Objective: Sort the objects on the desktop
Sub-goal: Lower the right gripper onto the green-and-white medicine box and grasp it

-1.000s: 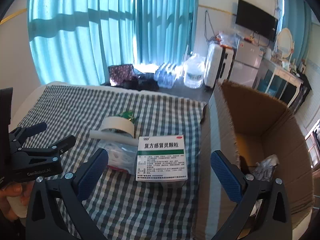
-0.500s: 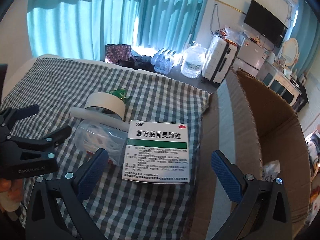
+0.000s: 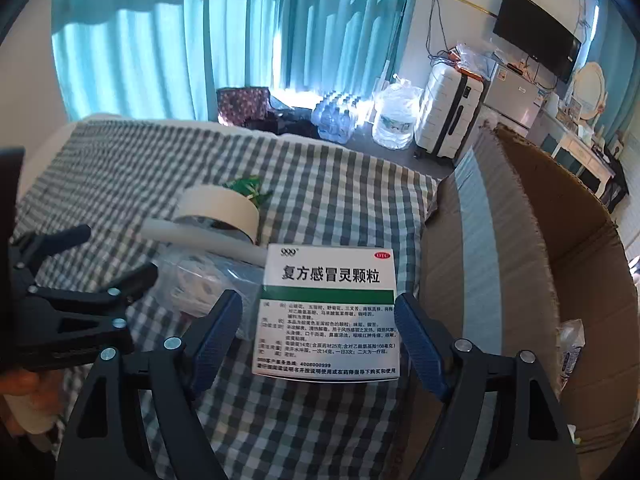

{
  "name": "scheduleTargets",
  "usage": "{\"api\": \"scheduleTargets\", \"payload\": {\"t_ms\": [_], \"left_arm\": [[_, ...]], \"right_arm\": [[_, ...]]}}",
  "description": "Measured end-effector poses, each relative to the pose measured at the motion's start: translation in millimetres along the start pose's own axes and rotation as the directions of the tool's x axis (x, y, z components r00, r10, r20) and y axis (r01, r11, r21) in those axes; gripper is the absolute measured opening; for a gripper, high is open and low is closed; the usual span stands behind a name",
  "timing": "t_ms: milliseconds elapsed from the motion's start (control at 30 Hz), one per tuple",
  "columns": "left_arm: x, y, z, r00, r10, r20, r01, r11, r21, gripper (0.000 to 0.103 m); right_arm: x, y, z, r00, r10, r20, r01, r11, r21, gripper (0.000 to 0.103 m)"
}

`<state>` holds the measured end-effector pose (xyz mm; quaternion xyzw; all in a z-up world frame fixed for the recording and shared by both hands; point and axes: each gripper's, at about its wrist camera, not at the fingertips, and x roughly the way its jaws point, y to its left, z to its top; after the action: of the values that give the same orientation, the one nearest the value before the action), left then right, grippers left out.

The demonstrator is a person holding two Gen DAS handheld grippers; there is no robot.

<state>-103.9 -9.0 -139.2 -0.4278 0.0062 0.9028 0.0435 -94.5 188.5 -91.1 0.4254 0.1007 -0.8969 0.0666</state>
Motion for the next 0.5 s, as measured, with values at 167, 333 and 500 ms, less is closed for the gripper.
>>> {"api": "scheduleTargets", "payload": {"t_ms": [167,333,500], "left_arm": [[6.1,-4.3,-1.2,1.000,-0.014,-0.007,0.014,1.000,0.014,0.103],[10.5,-3.6,0.3,1.000,-0.018,-0.008,0.018,1.000,0.001,0.103],[12.0,-1.1,1.7,0.999,-0.035,-0.011,0.034,0.999,-0.016,0.103]], "right_arm": [[9.4,6.4,0.2,0.998,-0.056,-0.024,0.055,0.998,-0.034,0.080],[9.2,4.8,1.5,0.998,-0.059,-0.006,0.059,0.998,-0.017,0.080],[2.7,-7.4,7.6,0.999,-0.023,0.045,0.020,0.998,0.059,0.080]]}}
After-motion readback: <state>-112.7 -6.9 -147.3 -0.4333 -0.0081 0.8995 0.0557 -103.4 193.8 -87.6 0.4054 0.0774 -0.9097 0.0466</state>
